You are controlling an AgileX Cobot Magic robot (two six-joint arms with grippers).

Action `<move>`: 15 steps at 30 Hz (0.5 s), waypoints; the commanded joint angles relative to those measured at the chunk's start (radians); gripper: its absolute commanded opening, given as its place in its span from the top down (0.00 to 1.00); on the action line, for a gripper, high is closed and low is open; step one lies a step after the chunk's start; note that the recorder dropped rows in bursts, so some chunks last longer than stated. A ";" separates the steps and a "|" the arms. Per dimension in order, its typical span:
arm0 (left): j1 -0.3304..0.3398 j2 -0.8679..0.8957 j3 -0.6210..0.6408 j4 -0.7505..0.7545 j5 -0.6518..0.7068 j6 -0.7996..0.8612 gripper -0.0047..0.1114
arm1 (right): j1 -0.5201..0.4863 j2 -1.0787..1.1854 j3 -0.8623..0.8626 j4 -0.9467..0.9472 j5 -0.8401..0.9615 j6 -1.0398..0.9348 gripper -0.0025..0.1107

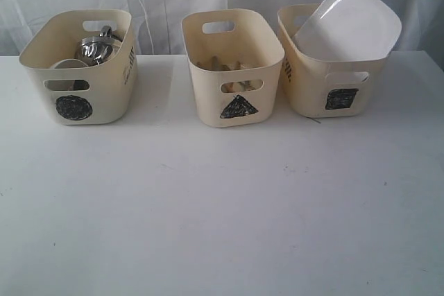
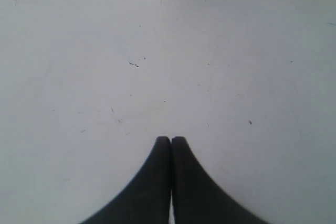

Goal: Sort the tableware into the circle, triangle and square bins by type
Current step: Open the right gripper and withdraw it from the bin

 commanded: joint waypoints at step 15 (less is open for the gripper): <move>-0.003 -0.003 0.008 0.002 0.010 0.000 0.96 | -0.060 -0.226 0.424 -0.786 -0.119 0.461 0.98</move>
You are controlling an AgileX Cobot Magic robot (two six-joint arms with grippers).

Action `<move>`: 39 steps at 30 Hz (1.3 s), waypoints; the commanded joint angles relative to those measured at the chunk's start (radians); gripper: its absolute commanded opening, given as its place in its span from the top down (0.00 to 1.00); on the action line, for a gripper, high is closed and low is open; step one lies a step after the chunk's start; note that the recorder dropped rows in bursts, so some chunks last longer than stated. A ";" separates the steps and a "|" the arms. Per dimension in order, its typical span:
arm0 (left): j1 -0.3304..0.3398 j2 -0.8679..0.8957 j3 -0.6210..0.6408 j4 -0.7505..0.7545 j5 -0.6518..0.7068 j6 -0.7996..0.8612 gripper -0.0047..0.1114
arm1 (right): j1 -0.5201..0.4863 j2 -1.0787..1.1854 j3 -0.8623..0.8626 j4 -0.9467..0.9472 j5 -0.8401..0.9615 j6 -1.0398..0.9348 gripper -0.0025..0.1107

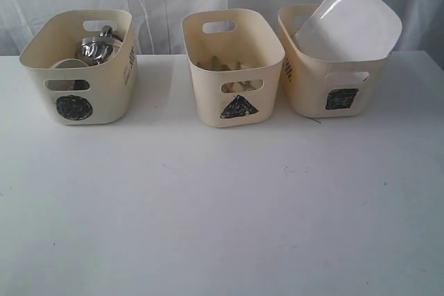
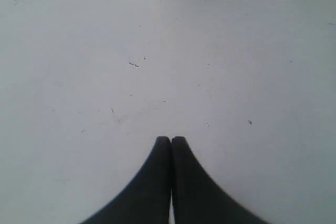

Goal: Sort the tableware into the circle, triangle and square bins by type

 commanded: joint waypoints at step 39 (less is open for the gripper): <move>-0.005 -0.003 0.008 0.006 0.009 0.000 0.96 | -0.082 -0.180 0.007 -0.475 0.580 0.417 0.98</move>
